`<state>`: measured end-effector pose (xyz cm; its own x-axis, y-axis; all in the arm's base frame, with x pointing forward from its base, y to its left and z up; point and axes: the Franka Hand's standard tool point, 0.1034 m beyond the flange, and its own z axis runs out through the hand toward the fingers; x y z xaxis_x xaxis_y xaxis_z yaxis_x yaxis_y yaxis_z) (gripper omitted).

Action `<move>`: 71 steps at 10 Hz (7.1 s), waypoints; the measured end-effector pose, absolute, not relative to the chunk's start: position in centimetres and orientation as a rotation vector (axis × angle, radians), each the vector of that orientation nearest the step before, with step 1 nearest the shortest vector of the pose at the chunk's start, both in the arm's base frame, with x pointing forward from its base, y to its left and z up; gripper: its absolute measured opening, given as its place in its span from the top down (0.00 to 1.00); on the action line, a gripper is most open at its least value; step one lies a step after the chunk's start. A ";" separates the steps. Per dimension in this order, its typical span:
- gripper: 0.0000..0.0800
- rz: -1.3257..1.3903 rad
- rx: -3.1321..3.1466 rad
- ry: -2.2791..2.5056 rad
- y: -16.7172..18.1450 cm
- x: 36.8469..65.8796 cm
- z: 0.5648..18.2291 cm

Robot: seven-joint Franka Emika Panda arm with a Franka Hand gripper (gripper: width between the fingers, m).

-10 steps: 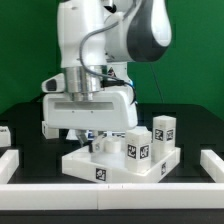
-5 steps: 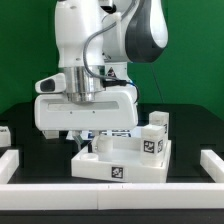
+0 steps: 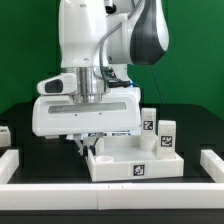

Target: Assemble square table

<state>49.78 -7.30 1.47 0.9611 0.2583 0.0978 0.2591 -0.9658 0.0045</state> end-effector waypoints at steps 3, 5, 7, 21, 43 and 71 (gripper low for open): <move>0.93 -0.168 -3.031 -0.985 -5.1 51.9 2.3; 0.93 -0.156 -2.983 -1.152 -5.6 51.9 2.2; 0.93 -0.155 -2.956 -1.229 -5.1 52.3 2.3; 0.92 -0.287 -2.723 -1.842 1.7 59.7 4.1; 0.25 -0.426 -2.421 -2.342 6.0 64.3 2.8; 0.19 -0.123 -3.057 -1.161 -8.2 52.2 10.6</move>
Offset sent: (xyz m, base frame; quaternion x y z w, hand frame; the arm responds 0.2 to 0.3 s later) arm 0.0000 0.0000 0.0000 0.0000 0.0000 -0.1296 0.9916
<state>52.17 -8.18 10.62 0.7465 0.6650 0.0238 0.6552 -0.7408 0.1481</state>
